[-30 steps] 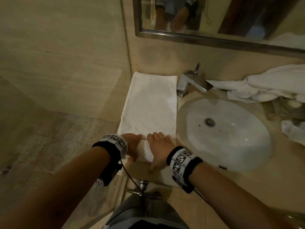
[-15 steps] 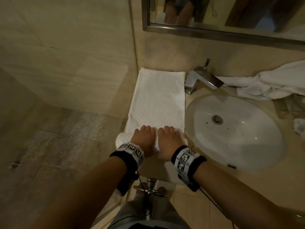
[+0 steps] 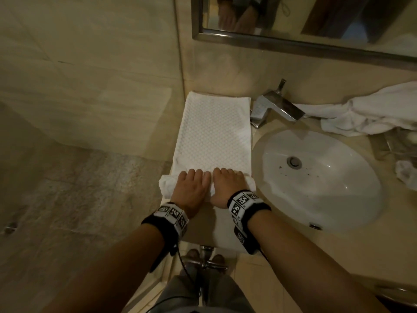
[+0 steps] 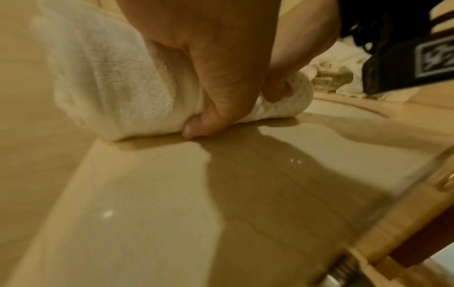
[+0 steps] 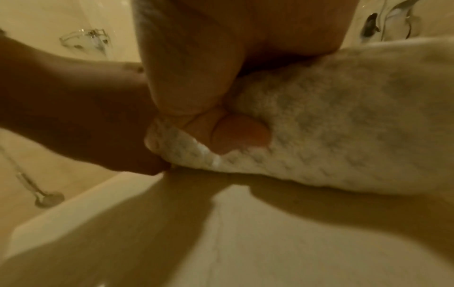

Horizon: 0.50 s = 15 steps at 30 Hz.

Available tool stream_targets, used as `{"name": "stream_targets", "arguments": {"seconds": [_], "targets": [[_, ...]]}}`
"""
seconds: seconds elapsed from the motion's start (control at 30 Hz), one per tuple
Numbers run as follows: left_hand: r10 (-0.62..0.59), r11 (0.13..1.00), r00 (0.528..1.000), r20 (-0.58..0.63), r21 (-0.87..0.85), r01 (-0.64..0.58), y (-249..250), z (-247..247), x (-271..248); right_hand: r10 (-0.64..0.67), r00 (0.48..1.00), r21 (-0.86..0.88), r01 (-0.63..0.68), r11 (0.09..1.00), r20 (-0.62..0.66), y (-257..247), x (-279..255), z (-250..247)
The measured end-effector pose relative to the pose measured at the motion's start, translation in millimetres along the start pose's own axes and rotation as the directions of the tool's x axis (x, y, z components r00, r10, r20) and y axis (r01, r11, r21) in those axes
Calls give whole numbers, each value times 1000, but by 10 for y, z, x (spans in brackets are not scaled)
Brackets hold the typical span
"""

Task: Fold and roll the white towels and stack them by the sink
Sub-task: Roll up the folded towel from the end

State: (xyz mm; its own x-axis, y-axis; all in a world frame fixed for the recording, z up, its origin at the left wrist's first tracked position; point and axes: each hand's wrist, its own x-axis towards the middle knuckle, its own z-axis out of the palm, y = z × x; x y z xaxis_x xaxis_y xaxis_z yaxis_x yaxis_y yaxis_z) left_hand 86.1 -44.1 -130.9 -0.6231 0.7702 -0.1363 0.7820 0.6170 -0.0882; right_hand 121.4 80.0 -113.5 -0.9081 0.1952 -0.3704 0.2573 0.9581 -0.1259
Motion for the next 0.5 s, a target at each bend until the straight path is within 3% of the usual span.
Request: {"name": "stream_targets", "arguments": {"seconds": [0.1, 0.27, 0.4, 0.5], "targets": [[19, 1000, 989, 147, -26, -15, -69, -109, 249, 32, 999, -47, -31, 998, 3, -16, -87, 21], [87, 995, 972, 219, -71, -73, -155, -122, 496, 25, 1000, -141, -27, 990, -18, 39, -198, 159], [102, 992, 980, 171, 52, -112, -174, -137, 413, 36, 999, -58, -36, 998, 6, 142, -25, 71], [-19, 995, 991, 132, 102, 6, -248, -92, 228, 50, 999, -46, -48, 998, 22, 156, 52, 37]]}}
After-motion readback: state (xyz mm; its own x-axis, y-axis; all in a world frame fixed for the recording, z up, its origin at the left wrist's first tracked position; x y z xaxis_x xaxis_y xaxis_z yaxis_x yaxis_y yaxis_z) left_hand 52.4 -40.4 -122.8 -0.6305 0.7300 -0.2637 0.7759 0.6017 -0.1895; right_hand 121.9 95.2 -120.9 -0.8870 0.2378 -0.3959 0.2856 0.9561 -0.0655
